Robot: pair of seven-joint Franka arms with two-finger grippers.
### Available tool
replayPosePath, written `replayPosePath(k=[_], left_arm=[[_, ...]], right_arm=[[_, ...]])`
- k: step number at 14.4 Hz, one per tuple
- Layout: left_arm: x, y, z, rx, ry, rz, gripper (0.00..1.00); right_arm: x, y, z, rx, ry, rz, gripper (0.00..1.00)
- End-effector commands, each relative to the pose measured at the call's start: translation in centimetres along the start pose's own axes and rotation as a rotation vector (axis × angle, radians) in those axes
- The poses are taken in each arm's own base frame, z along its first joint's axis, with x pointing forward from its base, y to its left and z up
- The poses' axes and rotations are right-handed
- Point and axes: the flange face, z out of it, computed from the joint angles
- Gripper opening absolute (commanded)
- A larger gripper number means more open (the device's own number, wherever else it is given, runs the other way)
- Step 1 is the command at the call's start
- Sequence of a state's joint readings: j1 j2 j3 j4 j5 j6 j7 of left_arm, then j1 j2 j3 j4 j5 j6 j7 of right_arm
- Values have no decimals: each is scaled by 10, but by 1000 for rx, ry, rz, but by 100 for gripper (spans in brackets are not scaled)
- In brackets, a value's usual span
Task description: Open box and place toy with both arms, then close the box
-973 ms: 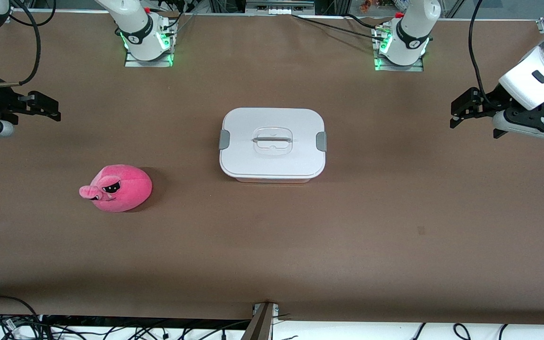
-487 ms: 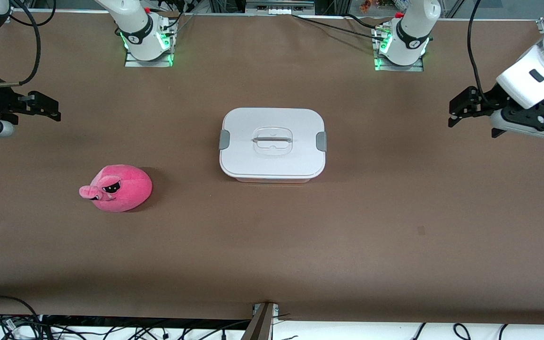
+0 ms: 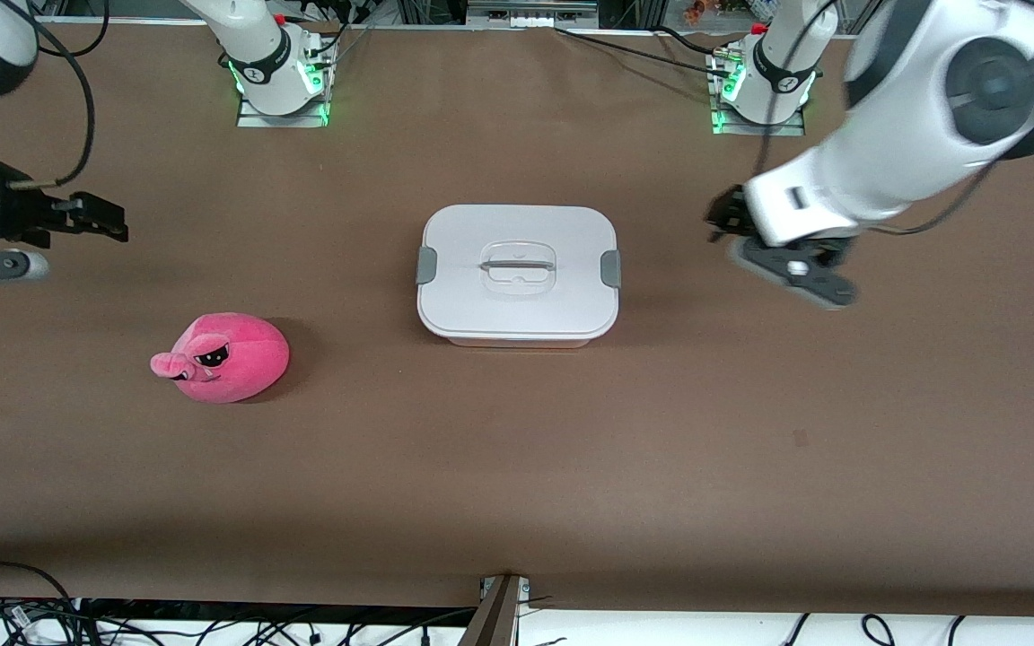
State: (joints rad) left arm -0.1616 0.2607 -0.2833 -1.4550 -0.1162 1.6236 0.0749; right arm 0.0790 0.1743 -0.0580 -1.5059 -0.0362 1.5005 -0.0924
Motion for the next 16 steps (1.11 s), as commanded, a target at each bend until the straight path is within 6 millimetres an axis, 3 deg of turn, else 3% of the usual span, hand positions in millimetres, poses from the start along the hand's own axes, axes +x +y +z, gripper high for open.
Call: replayPosePath(k=[1,4,6,9,11,13,16], left_arm=[[39,58,10,-46,10,151,100],[65,101,41,-51,76,436,100],[76,133,71,-46,94,644,100],[89,160,140,-58,32,793,100],[84,190,168,36,12,912,100],[78,211,182,95,-9,971,100],[84,209,208,146,-20,1002,100]], right_arm=[[15,7,14,-2,-10,3,100],[27,16,40,3,-50,11,100],[40,17,66,4,-84,-97,100],[49,30,97,22,-121,-218,100],[55,38,117,32,-134,-298,100],[55,42,136,39,-138,-345,100],[57,42,160,37,-119,-395,100]])
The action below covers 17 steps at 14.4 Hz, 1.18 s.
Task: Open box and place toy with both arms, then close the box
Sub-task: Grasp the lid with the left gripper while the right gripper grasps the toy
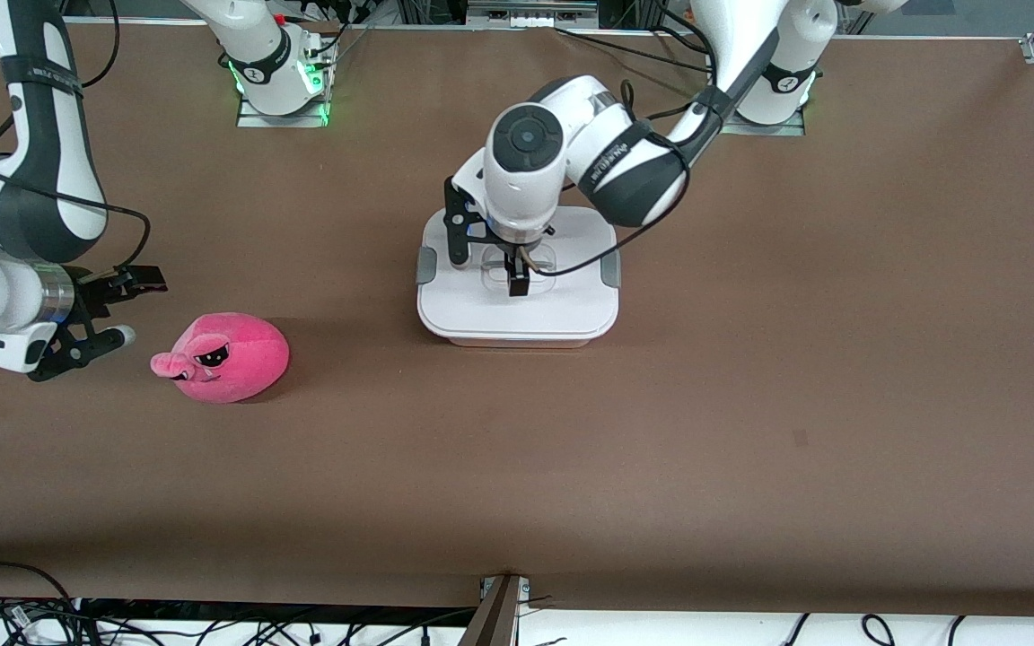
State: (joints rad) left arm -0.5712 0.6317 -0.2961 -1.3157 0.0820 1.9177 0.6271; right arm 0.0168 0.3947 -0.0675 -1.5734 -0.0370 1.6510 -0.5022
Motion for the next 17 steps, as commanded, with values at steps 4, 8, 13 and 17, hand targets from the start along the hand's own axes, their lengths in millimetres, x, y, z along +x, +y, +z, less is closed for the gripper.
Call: replayPosePath(k=[4,8,13,17], left_arm=[[-4,1,33,-22,-32,38,81],[-14,2,31,-57,-61,29,0],[-15,4,25,-62,-69,31,0],[-9,19,0,-70,-70,199,0]], right_arm=[[2,-2,48,-20,32,-102,100],[15,-4,74,-30,71,-109,100],[31,-5,91,-11,120,-96,100],[41,-5,101,13,156,-85,54]])
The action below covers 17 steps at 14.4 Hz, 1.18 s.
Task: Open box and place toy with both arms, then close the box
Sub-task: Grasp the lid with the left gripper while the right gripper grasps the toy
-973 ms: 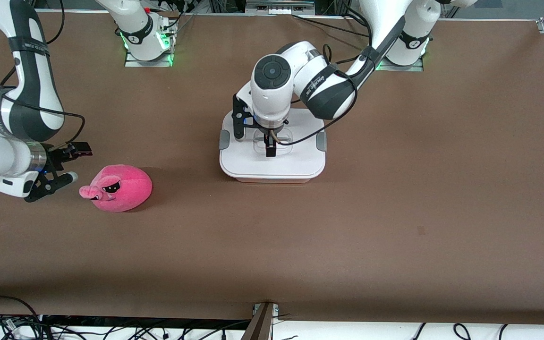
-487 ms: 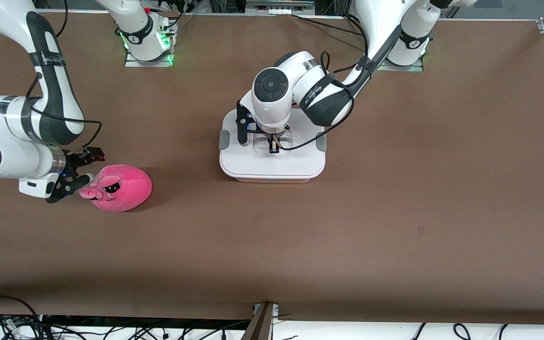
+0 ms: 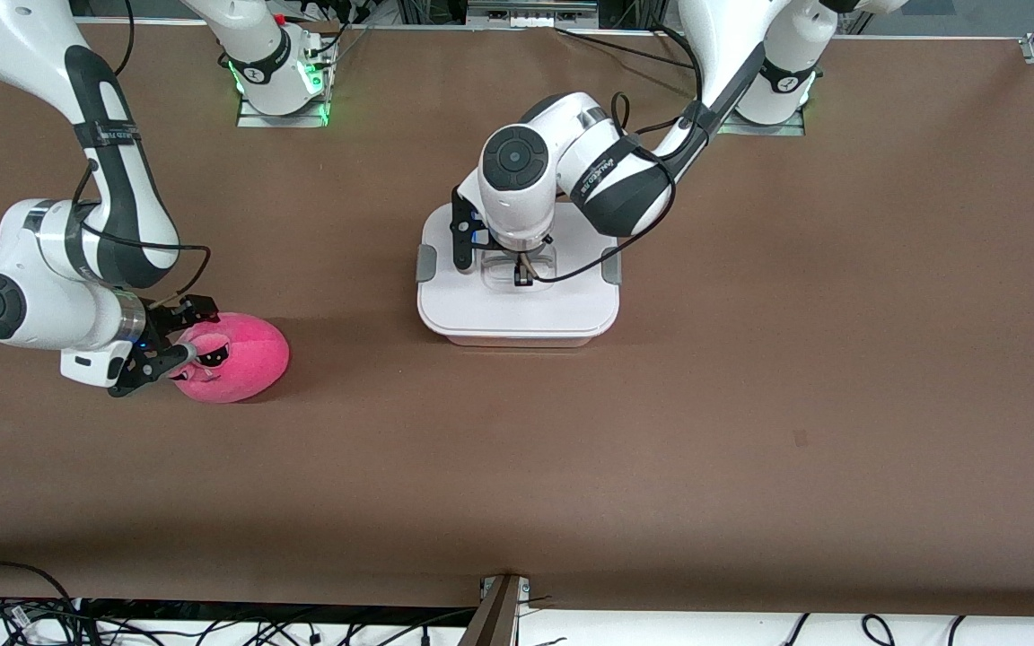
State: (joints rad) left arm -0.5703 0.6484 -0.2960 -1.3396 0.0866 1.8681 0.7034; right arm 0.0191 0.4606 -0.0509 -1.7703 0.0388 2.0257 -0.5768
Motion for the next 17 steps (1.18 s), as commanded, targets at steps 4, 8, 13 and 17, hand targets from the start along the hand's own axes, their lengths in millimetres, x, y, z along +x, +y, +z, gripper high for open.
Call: replayPosePath(k=[4,8,13,17], left_arm=[[-16,23,-82,34,25,174,0],[-88,-6,-141,47,28,65,0],[-233,-78,-161,-6,-5,-105,0],[-342,-118,-169,-9,24,-159,0]], right_arm=[[9,-12,-4,65,61,8,0],[9,-15,-34,68,74,-3,0],[33,-74,-110,120,50,-302,0],[56,-172,-151,64,20,-499,0]])
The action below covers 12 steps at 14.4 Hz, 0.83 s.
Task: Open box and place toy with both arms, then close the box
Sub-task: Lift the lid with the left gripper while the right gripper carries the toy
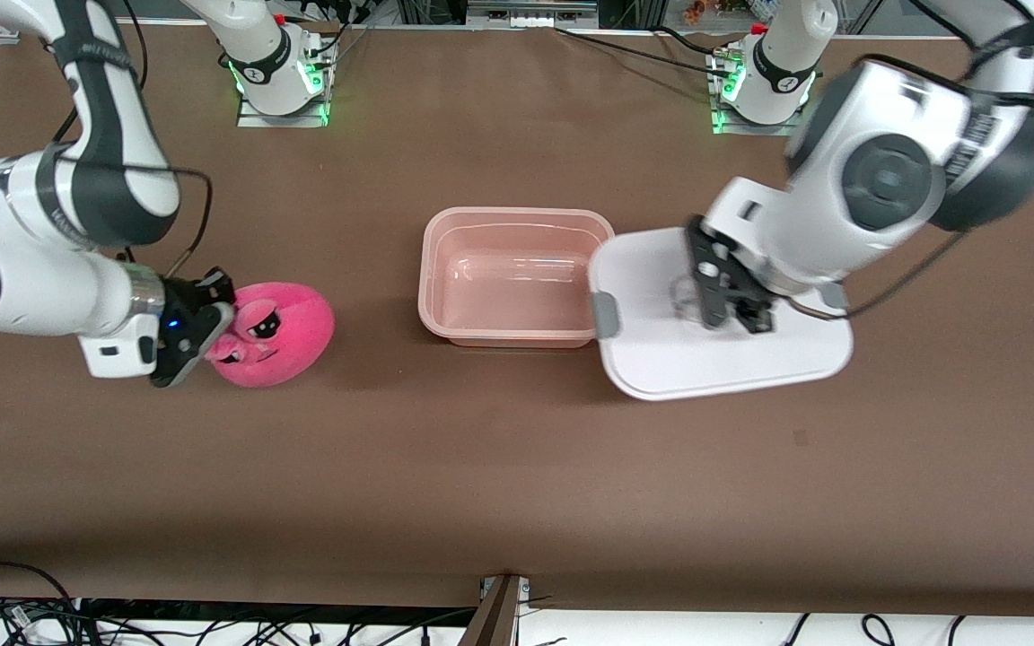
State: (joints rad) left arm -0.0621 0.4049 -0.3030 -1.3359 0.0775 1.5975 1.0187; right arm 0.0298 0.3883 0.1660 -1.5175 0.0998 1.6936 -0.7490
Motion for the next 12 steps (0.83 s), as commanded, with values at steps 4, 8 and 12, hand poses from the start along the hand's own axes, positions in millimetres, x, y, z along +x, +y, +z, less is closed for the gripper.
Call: replayPosePath(k=[4,8,12], left_arm=[[-85,-29,-22,0,28,26,0],[-93,-36,-38,59,-2,17,0],[-120,-45,-34,48,-6,-17,0]], right_arm=[[67,-124,-11,-89,-135,-302,0],[104,-205,3,-153,-195,-464,0],[129,-262,25,-240,-264,-544,0]])
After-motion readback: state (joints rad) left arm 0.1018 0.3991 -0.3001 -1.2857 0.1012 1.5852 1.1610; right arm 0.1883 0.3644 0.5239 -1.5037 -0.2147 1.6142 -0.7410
